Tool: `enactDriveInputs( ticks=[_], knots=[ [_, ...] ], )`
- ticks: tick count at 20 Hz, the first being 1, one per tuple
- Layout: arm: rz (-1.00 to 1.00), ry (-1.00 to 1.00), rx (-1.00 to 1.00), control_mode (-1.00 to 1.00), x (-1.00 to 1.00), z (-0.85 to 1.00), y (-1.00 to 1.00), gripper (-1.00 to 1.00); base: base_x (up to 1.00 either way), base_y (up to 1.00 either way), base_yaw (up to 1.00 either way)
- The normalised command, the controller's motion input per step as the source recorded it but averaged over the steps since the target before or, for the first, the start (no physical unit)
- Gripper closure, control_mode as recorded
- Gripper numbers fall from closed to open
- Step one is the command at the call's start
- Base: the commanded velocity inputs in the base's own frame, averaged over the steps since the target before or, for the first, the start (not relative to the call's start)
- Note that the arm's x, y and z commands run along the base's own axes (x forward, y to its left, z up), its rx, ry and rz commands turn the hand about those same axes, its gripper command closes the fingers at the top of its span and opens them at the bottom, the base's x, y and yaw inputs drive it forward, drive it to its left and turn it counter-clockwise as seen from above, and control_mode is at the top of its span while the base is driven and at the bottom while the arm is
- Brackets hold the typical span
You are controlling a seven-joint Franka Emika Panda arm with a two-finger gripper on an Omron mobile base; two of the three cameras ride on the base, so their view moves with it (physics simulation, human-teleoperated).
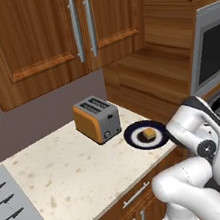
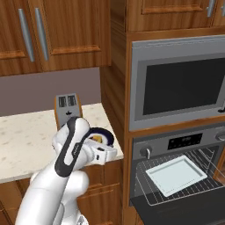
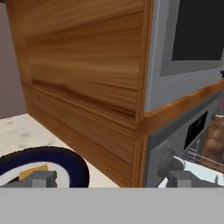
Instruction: Take the baked cake out of the oven and place it on the plate for cooling. Then close the oven door.
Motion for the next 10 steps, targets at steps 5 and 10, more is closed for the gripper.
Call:
enactDriveInputs(
  ticks=[5,10],
  knots=[
    [-0.12,0.00,0.02,-1.00,-0.99,0.00,-0.87,-1.00,0.00,0.00,0.00],
    [-0.12,0.00,0.02,-1.00,-0.85,0.00,-0.82,-1.00,0.00,0.00,0.00]
  ],
)
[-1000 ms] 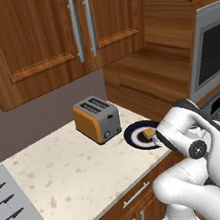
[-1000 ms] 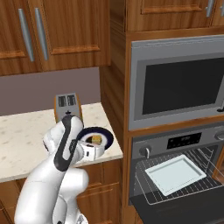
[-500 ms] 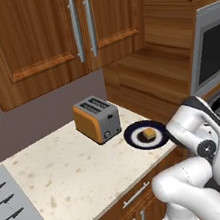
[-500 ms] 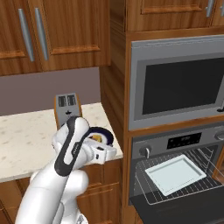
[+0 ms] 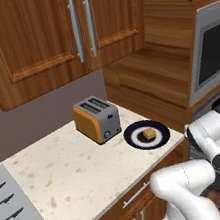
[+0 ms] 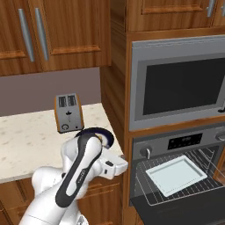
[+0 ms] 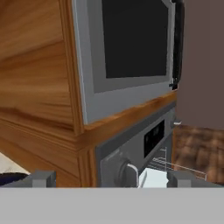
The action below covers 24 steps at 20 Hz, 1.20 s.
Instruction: Take the baked cake out of the oven and place it on the plate for cooling. Then close the oven door.
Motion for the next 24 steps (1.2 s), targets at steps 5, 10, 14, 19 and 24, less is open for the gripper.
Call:
enactDriveInputs(
  ticks=[5,10,14,19,24],
  knots=[
    [-0.09,0.00,0.03,-1.00,-0.75,0.00,-0.82,-1.00,0.00,0.00,0.00],
    [-0.03,0.05,0.01,-1.00,-0.44,0.00,-0.60,-1.00,0.00,0.00,0.00],
    [0.00,0.06,0.01,-1.00,-0.32,0.00,-0.48,-1.00,0.00,0.00,0.00],
    [0.00,0.06,0.00,-1.00,-0.05,0.00,-0.26,-1.00,0.00,0.00,0.00],
    [0.00,0.05,0.00,-1.00,0.00,0.00,-0.17,-1.00,0.00,0.00,0.00]
  ],
)
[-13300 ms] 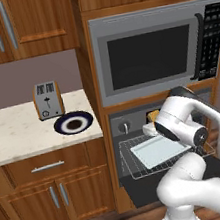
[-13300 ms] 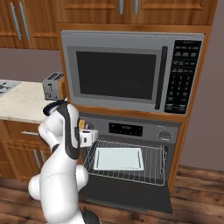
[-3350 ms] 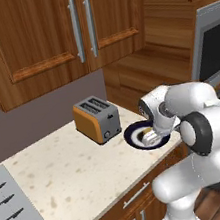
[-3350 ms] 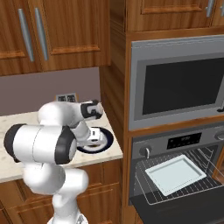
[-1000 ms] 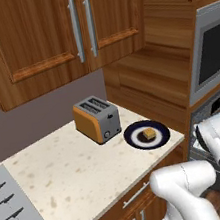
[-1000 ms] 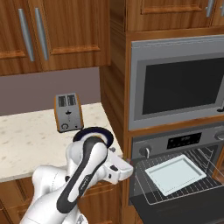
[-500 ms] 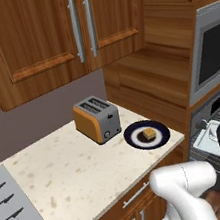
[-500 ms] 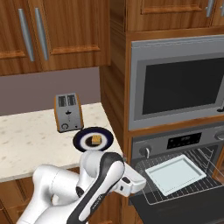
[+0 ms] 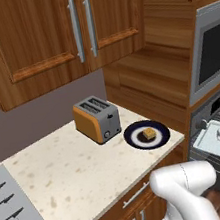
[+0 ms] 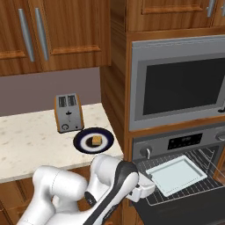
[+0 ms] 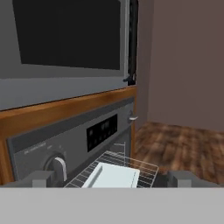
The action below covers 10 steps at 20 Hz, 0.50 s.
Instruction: Take the baked cake out of the oven and place it on the plate for cooling. Then close the oven door.
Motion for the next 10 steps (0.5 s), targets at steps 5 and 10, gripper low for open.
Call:
enactDriveInputs(
  ticks=[5,10],
  knots=[
    [0.00,0.07,0.00,1.00,-0.01,0.00,0.00,-1.00,-0.02,0.00,0.00],
    [0.00,0.00,0.00,1.00,0.00,0.00,0.00,-1.00,-0.10,-0.09,0.00]
  ],
)
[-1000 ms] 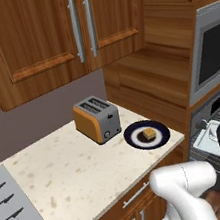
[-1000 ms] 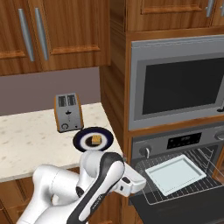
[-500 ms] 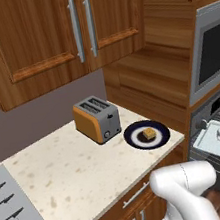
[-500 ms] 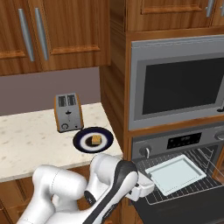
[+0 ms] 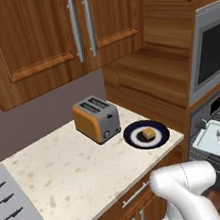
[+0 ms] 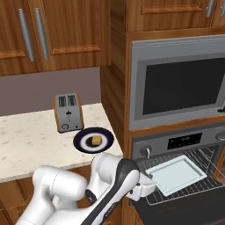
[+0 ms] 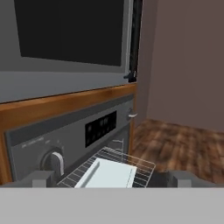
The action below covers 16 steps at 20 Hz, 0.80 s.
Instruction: Take the baked cake out of the oven and place it on the plate for cooling. Then close the oven door.
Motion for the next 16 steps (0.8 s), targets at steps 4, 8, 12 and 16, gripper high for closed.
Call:
enactDriveInputs(
  ticks=[4,8,12,16],
  knots=[
    [0.00,0.00,0.00,1.00,0.00,0.00,0.00,-1.00,-0.56,-0.78,0.02],
    [0.00,0.00,0.00,1.00,0.00,0.00,0.00,-1.00,-0.72,-1.00,0.15],
    [0.00,0.00,0.00,1.00,0.00,0.00,0.00,-1.00,-0.44,-1.00,0.21],
    [0.00,0.00,0.00,1.00,0.00,0.00,0.00,-1.00,0.03,-0.72,0.44]
  ],
)
